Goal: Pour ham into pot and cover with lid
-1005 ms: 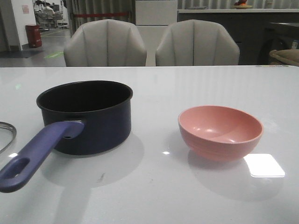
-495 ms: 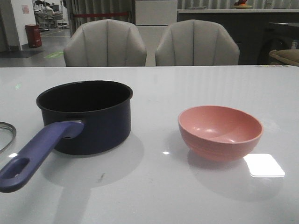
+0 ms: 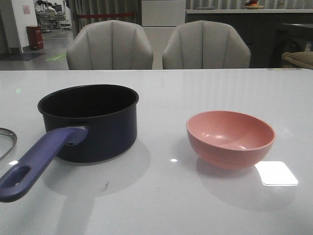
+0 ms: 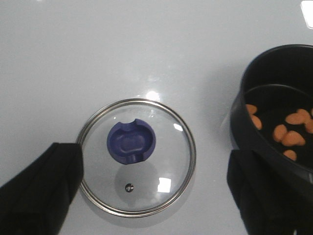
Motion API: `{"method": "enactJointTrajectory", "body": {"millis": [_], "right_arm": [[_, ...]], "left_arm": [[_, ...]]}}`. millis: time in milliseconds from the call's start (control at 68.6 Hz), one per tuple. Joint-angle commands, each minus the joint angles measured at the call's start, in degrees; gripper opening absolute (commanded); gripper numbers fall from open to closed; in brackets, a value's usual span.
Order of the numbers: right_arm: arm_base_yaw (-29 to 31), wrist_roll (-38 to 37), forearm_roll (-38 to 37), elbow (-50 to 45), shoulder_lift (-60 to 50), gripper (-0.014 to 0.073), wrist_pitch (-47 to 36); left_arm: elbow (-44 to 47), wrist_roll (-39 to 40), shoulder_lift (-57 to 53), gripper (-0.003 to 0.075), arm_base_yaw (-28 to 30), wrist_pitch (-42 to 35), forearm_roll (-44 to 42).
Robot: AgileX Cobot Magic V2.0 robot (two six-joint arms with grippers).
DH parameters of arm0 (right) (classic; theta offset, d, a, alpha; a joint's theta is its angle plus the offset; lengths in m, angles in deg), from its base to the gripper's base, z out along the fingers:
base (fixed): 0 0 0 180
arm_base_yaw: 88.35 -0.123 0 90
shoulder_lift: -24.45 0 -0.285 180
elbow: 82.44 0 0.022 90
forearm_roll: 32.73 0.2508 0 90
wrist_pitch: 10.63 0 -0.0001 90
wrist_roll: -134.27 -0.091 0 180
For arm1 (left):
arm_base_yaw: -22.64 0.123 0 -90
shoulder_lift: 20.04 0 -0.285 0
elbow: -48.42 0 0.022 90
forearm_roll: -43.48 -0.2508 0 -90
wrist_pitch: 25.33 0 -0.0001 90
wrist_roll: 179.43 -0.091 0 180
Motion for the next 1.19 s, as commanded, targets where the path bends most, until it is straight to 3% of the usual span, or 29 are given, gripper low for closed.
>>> {"method": "enactJointTrajectory", "body": {"millis": [0,73,204,350,525,1180], "right_arm": [[-0.10,0.65,0.29,1.54,0.44,0.0157,-4.14],[-0.10,0.65,0.29,1.54,0.44,0.0157,-4.14],[-0.10,0.65,0.29,1.54,0.44,0.0157,-4.14],[-0.10,0.65,0.29,1.54,0.44,0.0157,-4.14],[-0.10,0.65,0.29,1.54,0.44,0.0157,-4.14],[-0.10,0.65,0.29,1.54,0.44,0.0157,-4.14]], "left_arm": [[-4.47,0.13,3.59,0.0637,4.52,-1.17,3.00],[-6.36,-3.21,6.57,0.0637,8.34,-0.20,7.37],[-10.40,-16.86,12.38,0.0637,13.99,4.34,19.63],[-15.04,-26.85,19.56,0.0637,17.72,9.39,30.16],[-17.99,-30.45,26.37,0.0637,17.83,10.78,29.52],[-20.94,-32.13,41.26,0.0637,17.69,9.41,27.55]]}}
